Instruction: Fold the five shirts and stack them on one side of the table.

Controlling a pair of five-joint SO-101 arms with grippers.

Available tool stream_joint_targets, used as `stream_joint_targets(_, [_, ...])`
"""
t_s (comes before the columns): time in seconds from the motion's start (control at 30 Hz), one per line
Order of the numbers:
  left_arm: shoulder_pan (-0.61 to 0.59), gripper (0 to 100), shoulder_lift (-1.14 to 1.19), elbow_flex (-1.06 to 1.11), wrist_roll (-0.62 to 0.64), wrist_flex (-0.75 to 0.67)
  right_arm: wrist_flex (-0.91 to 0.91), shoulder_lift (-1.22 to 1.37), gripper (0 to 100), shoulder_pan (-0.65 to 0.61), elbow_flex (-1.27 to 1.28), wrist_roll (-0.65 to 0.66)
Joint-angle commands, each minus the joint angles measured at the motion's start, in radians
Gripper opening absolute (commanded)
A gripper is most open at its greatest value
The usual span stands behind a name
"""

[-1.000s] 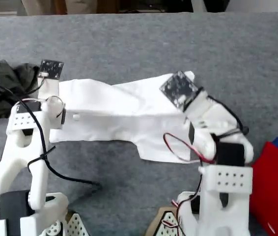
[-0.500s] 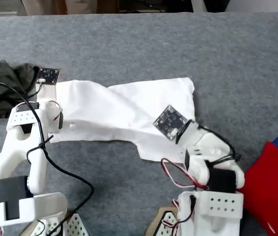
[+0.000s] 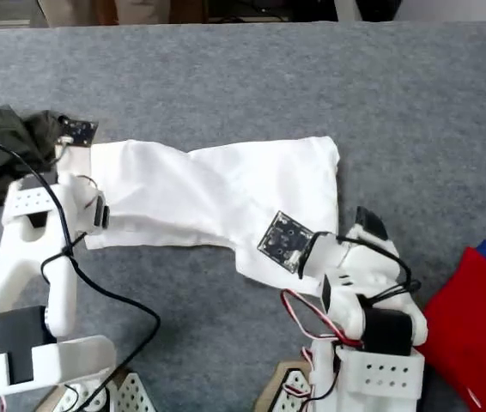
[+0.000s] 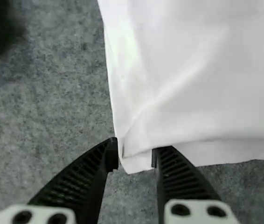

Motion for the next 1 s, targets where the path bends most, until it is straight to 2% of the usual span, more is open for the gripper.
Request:
stream_joint_targets(0.0, [-0.029, 16, -0.013, -0.147, -0.011, 0.149, -0.021, -0.01, 26.5, 0.015, -0.064, 0.009])
stream_joint_targets(0.13, [-0.091, 16, -0.013, -0.311, -0.012, 0.278, -0.107, -0.002, 15.9, 0.016, -0.064, 0.008])
stream_joint_targets(0.23, [-0.129, 14, -0.013, -0.445, 0.002, 0.31, -0.189, 0.068, 6.9, 0.019, -0.077, 0.008])
stream_joint_targets(0.33, [-0.1, 1, -0.002, -0.559, 0.166, 0.301, -0.275, 0.219, 0.1, 0.015, -0.137, 0.002])
stream_joint_targets(0.4, [-0.043, 4, 0.008, -0.577, 0.273, 0.269, -0.339, 0.34, 0.4, 0.007, -0.211, -0.063])
stream_joint_targets(0.47, [0.02, 1, 0.035, -0.571, 0.365, 0.204, -0.42, 0.458, 0.4, -0.015, -0.289, -0.126])
stream_joint_targets(0.6, [0.124, 2, 0.143, -0.562, 0.493, 0.089, -0.509, 0.725, 0.4, -0.088, -0.423, -0.201])
stream_joint_targets(0.77, [0.19, 2, 0.357, -0.595, 0.519, -0.017, -0.514, 1.109, 0.4, -0.113, -0.651, -0.35])
stream_joint_targets(0.97, [0.166, 2, 0.585, -0.697, 0.514, 0.017, -0.512, 1.563, 0.4, -0.113, -0.949, -0.488])
